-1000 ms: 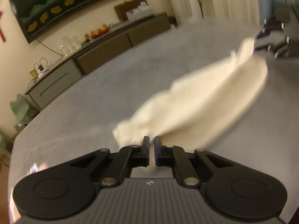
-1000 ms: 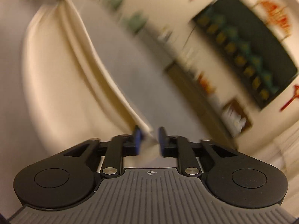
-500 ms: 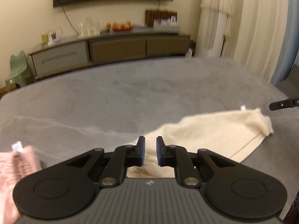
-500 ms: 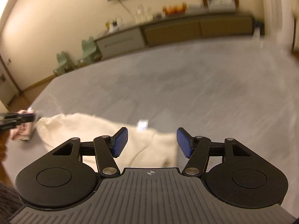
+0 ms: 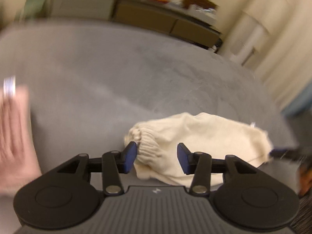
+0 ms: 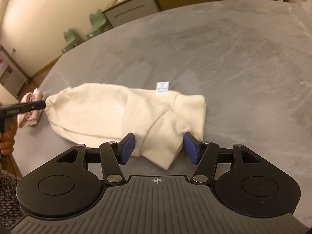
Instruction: Fold clothes
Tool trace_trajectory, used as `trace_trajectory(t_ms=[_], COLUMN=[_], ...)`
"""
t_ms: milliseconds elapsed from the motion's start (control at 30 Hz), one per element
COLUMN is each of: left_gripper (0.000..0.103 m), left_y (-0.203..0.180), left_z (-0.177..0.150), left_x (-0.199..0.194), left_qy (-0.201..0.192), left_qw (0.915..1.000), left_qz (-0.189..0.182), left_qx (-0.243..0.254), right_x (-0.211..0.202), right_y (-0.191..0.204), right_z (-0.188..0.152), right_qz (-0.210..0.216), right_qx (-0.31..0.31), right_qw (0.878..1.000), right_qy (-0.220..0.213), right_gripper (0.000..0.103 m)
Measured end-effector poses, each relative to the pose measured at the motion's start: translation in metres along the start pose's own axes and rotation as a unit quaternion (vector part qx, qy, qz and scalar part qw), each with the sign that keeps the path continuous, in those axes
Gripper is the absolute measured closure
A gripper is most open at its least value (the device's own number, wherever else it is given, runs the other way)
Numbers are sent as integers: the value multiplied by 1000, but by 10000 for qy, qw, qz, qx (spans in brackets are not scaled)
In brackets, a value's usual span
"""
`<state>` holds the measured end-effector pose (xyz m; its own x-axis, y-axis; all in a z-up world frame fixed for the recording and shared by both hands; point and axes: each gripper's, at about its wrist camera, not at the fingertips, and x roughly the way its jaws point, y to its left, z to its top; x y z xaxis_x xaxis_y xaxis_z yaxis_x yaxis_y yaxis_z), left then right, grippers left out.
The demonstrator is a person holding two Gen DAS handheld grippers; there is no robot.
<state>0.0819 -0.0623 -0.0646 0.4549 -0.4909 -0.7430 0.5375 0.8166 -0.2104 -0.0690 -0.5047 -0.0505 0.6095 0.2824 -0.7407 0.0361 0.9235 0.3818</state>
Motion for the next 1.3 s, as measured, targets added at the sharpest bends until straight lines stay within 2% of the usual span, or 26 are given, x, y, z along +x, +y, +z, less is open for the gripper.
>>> trace_trajectory(t_ms=[33, 100, 233, 367, 400, 433, 467, 500, 533, 600, 667, 700, 833, 933, 1033, 1167, 1233, 1300], left_gripper=[58, 58, 57, 57, 60, 69, 93, 97, 98, 99, 99, 99, 99, 99, 99, 99, 99, 99], left_y=[4, 12, 28, 43, 46, 43, 39, 36, 32, 29, 33, 38, 41, 38, 39, 34, 31, 30], left_z=[0, -1, -2, -2, -2, -2, -1, 0, 1, 1, 0, -2, -14, -18, -18, -21, -21, -15], left_x=[0, 1, 2, 3, 4, 7, 11, 13, 7, -9, -21, -18, 0, 3, 3, 5, 3, -7], left_qy=[22, 66, 153, 239, 255, 234, 213, 178, 43, -229, -350, -258, 240, 335, 338, 427, 373, 58], left_qw=[9998, 9983, 9905, 9767, 9731, 9752, 9771, 9788, 9801, 9808, 9810, 9810, 9833, 9862, 9871, 9908, 9919, 9923], left_qz=[-74, -223, -518, -811, -862, -764, -665, -579, -581, -691, -736, -699, -624, -528, -469, -304, -255, -272], left_qx=[-181, -542, -1261, -1972, -2120, -2066, -2012, -1957, -1899, -1810, -1762, -1791, -1691, -1533, -1494, -1246, -1186, -1208], right_x=[1, 2, 0, 3, 5, 6, 7, 7, 2, -18, -45, -50, -29, -12, -6, -21, -10, -3], right_y=[1, 3, 2, 3, 4, 5, 6, 9, 11, 12, 6, 1, -13, -13, -8, 0, -2, -2], right_z=[1, 1, 0, 2, 3, 4, 4, 5, 6, 11, 15, 17, 20, 23, 25, 23, 21, 19], right_qz=[31, 65, 70, 114, 128, 143, 119, 67, 39, 148, 434, 384, -74, -410, -719, -352, -785, -1164], right_qx=[-14, 20, 90, 166, 164, 163, 124, 43, -39, -133, -60, -7, 129, -5, -192, -398, -452, -575], right_qw=[10000, 10000, 9999, 9998, 9998, 9997, 9998, 9999, 9995, 9966, 9900, 9890, 9953, 9971, 9952, 9933, 9931, 9898], right_qy=[-12, -44, -89, -84, -78, -73, -97, -151, -303, -803, -1344, -1431, -959, -641, -630, -1025, -745, -593], right_gripper=[58, 62, 62, 62, 62, 65, 73, 94, 99, 100, 101, 101, 101, 101, 101, 101, 101, 101])
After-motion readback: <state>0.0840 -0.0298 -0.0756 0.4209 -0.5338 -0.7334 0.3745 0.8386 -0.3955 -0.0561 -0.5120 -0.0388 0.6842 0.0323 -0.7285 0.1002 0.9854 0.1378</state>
